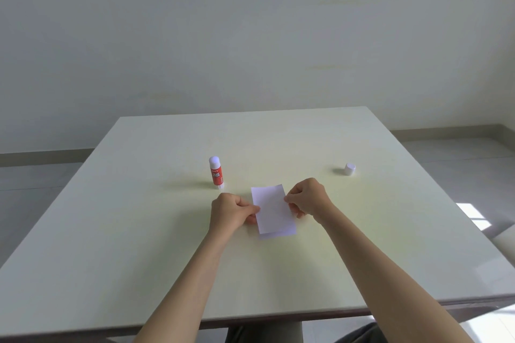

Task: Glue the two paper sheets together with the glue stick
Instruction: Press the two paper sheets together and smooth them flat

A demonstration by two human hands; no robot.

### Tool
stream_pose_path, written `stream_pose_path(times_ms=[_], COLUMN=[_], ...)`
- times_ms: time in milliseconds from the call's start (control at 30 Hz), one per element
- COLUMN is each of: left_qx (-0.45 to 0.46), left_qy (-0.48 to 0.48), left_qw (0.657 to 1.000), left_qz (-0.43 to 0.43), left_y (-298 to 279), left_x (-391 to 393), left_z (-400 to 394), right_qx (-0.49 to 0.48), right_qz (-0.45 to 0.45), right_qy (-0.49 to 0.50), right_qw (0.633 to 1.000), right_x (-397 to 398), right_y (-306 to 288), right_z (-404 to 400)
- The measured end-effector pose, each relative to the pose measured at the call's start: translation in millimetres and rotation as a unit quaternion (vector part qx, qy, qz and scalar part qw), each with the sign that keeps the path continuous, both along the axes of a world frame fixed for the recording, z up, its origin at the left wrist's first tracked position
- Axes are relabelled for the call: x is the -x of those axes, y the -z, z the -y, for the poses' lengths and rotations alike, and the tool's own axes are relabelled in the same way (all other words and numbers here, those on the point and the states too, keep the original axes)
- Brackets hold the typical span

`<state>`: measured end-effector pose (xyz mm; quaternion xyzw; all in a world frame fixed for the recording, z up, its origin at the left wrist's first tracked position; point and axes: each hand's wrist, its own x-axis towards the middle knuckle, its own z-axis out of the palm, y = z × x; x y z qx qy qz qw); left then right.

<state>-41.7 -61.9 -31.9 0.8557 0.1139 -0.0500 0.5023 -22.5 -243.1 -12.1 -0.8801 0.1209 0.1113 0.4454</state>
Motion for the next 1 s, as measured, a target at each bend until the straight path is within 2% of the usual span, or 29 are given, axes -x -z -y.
stream_pose_path(times_ms=[567,1000], left_qx=[-0.072,-0.158], left_qy=[0.034,0.055], left_qw=[0.997,0.984], left_qz=[0.001,0.057], left_y=[-5.3,1.8], left_x=[0.7,-0.7], left_z=[4.5,4.7], right_qx=[0.071,0.113], right_qz=[0.047,0.04], right_qy=[-0.038,-0.05], right_qw=[0.996,0.992], right_x=[2.7,0.3], right_y=[7.5,10.1], right_z=[-8.3,-11.8])
